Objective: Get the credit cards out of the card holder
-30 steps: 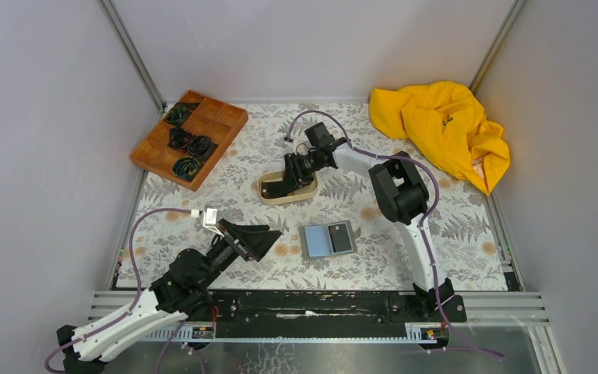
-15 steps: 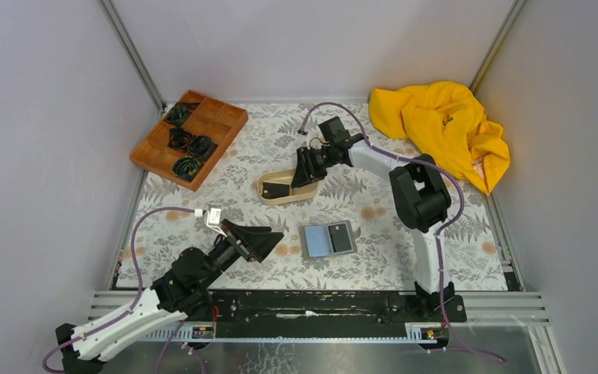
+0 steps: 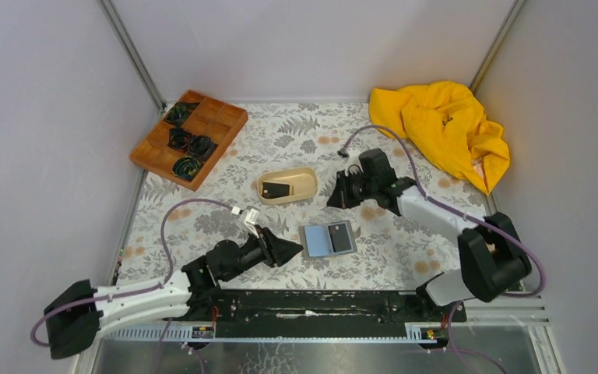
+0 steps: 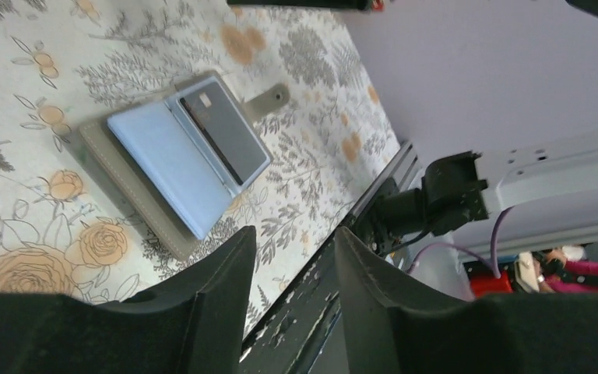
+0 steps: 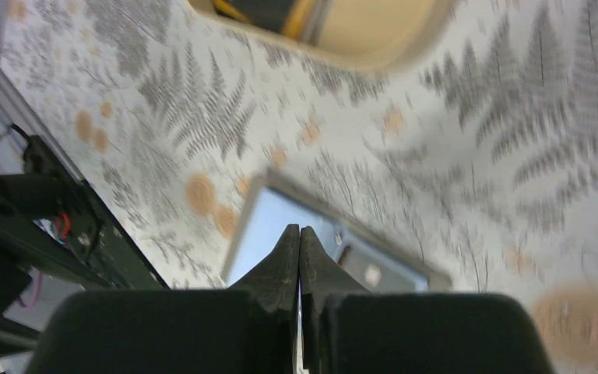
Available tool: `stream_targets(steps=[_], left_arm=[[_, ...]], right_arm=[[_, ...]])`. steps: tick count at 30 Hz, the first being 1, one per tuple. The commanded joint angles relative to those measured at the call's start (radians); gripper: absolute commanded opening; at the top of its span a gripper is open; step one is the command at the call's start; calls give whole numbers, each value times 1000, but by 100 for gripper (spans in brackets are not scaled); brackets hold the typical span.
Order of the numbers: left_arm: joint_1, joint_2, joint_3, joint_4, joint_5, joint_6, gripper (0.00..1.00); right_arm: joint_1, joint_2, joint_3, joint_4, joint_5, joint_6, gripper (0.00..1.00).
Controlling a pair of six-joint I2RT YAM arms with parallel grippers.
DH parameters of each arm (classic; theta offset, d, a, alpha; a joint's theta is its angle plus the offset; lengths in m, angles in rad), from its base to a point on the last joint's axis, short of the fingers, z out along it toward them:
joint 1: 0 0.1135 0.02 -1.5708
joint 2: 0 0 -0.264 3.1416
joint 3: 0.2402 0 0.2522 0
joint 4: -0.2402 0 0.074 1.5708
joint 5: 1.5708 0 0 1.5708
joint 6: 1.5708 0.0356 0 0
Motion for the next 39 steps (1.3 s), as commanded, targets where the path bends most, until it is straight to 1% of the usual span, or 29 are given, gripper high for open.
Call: stream_targets(steps=[1,2,4,6,9,12,15,18,19,23,26,27,29,30,31,33,39], left_arm=[[-45,134,73,183,-15,2,48],[-59,172,92,183,-32,4,47],[-84,249,127,198,-62,12,44],[-103,325,159,212,-83,17,42],[-109,410,196,238,-113,0,42],[-107,470,205,281,-130,-17,48],[-106,519,238,269,-142,-21,51],[-94,587,275,245,-131,-24,52],[-85,619,283,252,-108,-31,52],[-42,714,277,346,-31,-72,52],[-15,774,265,426,2,-93,52],[-9,792,265,442,10,-95,52],[-2,828,272,460,19,-96,52],[1,845,276,467,24,-96,52],[0,862,279,481,29,-97,52],[4,893,283,510,42,-100,52],[15,975,285,586,64,-120,52]], right_arm=[[-2,-198,-260,157,106,78,0],[-2,-228,-316,182,103,90,0],[-2,-261,-379,176,117,99,0],[-3,-286,-425,174,120,106,0],[-3,-328,-474,179,110,117,0],[-3,-351,-489,143,166,108,0],[-4,-358,-497,120,204,98,0],[-9,-345,-506,124,234,108,0],[-10,-339,-509,127,244,112,0],[-13,-312,-528,157,243,122,0],[-14,-295,-528,162,241,124,0],[-14,-293,-527,162,239,123,3],[-15,-290,-529,167,230,122,24],[-15,-288,-530,169,223,122,27],[-15,-287,-530,170,219,121,28],[-14,-286,-531,172,214,120,26],[-15,-274,-531,180,197,117,3]])
